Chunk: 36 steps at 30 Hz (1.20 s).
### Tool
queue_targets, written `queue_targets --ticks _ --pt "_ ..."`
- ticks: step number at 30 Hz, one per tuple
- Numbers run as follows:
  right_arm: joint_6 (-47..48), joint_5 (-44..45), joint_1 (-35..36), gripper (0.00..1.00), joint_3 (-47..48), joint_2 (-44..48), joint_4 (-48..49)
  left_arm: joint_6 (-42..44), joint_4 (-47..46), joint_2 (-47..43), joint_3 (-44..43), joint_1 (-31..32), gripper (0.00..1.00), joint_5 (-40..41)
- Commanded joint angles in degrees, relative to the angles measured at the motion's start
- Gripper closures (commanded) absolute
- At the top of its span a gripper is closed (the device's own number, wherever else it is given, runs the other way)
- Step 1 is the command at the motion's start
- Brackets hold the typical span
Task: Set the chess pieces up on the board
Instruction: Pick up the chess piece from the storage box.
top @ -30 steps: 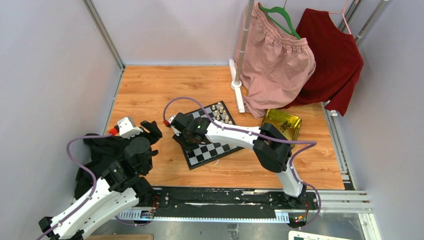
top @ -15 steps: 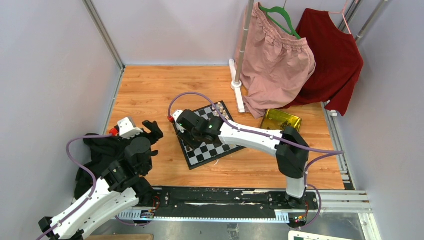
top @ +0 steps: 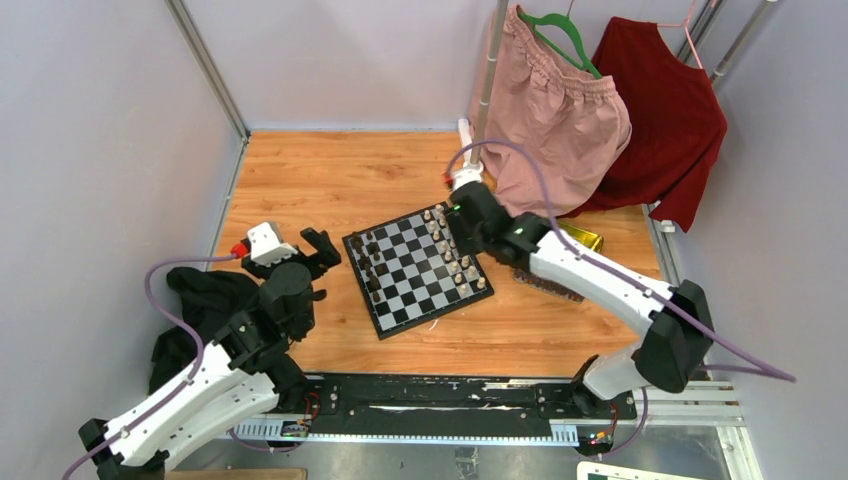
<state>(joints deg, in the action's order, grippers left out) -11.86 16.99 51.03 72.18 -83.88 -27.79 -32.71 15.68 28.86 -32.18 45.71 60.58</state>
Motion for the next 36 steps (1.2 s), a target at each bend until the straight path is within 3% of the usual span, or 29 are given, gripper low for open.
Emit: queue_targets --ticks 1,14,21,36 --pt "-4.9 3.8 -10.6 0.50 -5.3 4.7 -0.7 -0.6 -7.0 4.6 -1.1 0.1 0.00 -1.5" --pt "-5.5 -3.8 -33.6 0.52 -9.5 -2.2 2.8 1.6 -18.3 12.4 3.5 0.1 0.00 -3.9" --pt "-7.5 -4.9 -39.0 0.53 -11.4 -5.6 5.9 2.3 -20.4 12.7 7.0 0.1 0.00 -3.9" --pt "-9.0 -4.5 -43.5 0.56 -14.0 -5.4 6.9 2.4 -21.3 13.5 7.2 0.1 0.00 -5.3"
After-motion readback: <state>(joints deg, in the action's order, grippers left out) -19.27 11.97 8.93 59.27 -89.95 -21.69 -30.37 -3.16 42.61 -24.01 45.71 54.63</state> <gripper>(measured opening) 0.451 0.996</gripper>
